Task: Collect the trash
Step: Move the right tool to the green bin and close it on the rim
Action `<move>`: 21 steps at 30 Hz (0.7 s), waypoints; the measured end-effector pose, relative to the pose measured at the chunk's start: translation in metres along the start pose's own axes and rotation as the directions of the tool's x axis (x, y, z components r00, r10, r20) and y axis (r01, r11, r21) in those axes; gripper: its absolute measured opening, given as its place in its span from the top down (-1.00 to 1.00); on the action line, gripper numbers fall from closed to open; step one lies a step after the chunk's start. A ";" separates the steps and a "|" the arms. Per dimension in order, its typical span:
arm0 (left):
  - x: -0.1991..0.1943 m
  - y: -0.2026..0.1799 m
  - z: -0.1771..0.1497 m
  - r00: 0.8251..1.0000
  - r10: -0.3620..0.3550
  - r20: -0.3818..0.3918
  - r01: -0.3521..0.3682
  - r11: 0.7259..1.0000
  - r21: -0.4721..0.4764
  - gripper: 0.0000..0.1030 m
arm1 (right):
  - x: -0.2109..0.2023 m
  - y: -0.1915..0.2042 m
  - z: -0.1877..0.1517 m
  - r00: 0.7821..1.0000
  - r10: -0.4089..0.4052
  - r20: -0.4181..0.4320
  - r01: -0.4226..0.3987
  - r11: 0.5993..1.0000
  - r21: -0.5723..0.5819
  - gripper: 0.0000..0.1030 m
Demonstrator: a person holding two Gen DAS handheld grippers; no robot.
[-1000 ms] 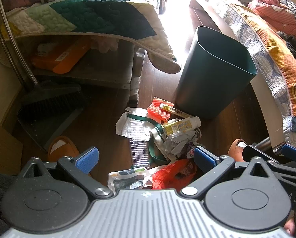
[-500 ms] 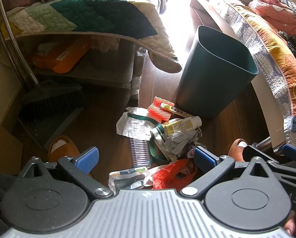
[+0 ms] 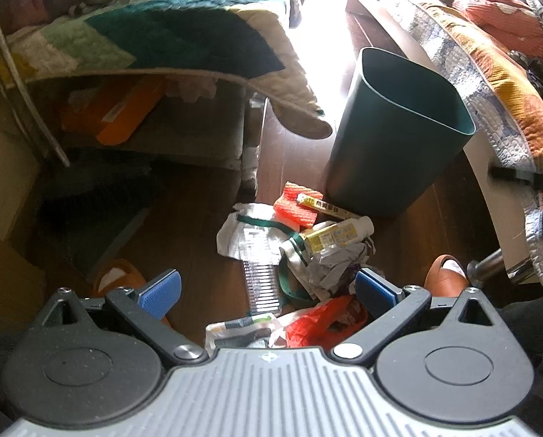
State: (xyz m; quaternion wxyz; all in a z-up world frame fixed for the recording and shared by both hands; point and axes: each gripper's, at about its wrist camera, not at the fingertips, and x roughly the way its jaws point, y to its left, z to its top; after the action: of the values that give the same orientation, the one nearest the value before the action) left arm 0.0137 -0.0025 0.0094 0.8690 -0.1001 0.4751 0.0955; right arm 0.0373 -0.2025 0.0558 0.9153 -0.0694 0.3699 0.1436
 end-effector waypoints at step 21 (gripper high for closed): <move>0.076 -0.010 0.057 0.995 -0.062 -0.072 0.084 0.932 0.352 -0.99 | 0.206 -0.129 0.096 0.946 -0.174 -0.274 0.186 0.982 0.018 0.09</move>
State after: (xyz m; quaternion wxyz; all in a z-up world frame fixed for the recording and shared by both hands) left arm 0.1030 0.0082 -0.0239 0.8612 0.0379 0.5061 -0.0270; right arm 0.2817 -0.2591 -0.0161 0.8666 -0.1017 0.4868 0.0405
